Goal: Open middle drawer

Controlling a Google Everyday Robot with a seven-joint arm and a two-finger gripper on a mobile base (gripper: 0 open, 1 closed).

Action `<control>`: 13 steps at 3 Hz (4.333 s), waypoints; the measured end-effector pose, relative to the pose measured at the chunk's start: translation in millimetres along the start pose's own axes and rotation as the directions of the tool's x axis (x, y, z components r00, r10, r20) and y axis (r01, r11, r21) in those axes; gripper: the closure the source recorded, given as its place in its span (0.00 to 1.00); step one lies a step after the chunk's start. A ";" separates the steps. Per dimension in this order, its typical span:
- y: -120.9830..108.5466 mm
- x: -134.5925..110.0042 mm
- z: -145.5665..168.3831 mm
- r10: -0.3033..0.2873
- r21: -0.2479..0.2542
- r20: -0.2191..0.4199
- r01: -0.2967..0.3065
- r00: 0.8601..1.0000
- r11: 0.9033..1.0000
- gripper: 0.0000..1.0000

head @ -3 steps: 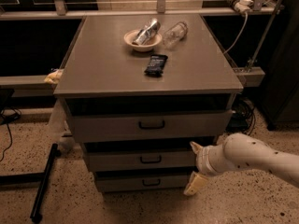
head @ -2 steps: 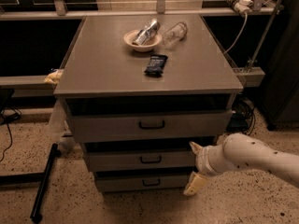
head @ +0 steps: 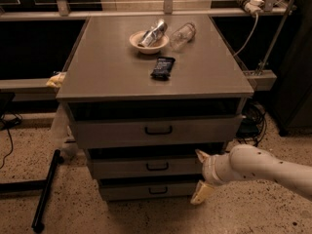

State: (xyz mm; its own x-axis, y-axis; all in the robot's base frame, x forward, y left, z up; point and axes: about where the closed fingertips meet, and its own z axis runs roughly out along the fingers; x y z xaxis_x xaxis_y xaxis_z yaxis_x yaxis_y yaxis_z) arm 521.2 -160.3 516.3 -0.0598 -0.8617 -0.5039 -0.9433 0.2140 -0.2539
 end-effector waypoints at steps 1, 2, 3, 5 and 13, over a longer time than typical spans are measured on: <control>-6.8 14.4 23.8 -0.002 -0.010 -0.008 0.002 1.000 1.000 0.00; -15.3 27.0 48.1 -0.014 -0.020 -0.007 0.014 1.000 1.000 0.00; -26.0 33.8 69.4 -0.033 -0.024 0.001 0.033 0.999 0.999 0.00; -48.7 32.6 103.1 -0.061 -0.033 0.024 0.061 0.998 0.998 0.00; 26.3 70.5 61.2 0.040 -0.264 -0.103 -0.066 0.994 0.962 0.00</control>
Offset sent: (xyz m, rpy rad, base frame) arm 0.0486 -0.0093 -0.0764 -0.0136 0.0111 0.0318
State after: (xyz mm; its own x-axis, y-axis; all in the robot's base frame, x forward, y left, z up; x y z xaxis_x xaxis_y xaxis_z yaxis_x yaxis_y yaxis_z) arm 512.2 -187.2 423.6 -0.1309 -0.8952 -0.4259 -0.9899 0.1415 0.0069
